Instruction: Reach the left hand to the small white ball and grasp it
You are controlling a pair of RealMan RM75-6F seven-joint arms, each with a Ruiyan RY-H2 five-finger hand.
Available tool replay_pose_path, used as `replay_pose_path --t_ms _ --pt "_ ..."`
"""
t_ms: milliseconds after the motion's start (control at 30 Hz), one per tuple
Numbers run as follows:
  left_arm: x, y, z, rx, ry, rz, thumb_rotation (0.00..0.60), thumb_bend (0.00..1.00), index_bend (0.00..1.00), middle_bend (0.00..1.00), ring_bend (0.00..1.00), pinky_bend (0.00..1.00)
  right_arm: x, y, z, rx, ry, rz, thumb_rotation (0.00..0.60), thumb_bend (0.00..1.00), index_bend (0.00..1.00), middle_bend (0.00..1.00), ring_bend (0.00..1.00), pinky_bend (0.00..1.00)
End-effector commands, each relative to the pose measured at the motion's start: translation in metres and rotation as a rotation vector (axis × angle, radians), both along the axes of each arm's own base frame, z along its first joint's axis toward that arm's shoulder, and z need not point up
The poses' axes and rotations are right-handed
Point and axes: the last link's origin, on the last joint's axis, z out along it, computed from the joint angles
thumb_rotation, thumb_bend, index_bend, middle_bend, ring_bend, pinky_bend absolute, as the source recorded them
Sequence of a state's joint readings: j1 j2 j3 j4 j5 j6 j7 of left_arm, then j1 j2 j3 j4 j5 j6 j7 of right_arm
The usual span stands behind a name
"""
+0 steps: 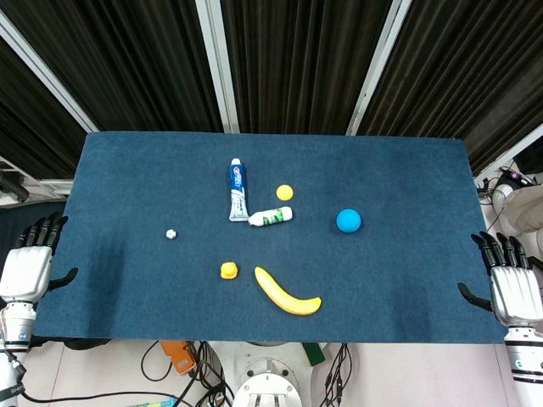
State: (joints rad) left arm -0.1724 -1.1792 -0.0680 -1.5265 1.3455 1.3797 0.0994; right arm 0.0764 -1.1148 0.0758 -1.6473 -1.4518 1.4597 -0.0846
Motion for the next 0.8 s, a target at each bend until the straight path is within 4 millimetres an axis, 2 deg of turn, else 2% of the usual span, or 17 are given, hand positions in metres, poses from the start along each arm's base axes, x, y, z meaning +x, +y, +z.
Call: replay_pose_path --t_ms 33,367,533,800 --pt "-0.001 0.0 -0.001 -0.005 0.0 0.003 0.6 0.18 0.04 0.0 0.0 0.1 0.0 0.001 0.001 -0.002 0.001 0.0 0.6 0.35 0.17 0.16 0.09 0.0" --pt "-0.001 0.003 -0.002 -0.025 -0.075 0.005 0.6 0.18 0.04 0.0 0.0 0.1 -0.001 0.001 0.0 0.0 -0.001 -0.007 0.6 0.35 0.17 0.16 0.09 0.0" --pt "0.006 0.011 -0.017 -0.097 -0.243 -0.039 0.6 0.18 0.04 0.0 0.0 0.1 -0.001 0.003 0.0 0.003 -0.004 -0.014 0.6 0.35 0.17 0.16 0.09 0.0" --pt "0.017 0.041 -0.046 -0.22 -0.328 -0.072 0.6 0.18 0.04 0.0 0.0 0.1 0.0 0.004 -0.003 0.023 -0.005 -0.017 0.6 0.35 0.17 0.16 0.09 0.0"
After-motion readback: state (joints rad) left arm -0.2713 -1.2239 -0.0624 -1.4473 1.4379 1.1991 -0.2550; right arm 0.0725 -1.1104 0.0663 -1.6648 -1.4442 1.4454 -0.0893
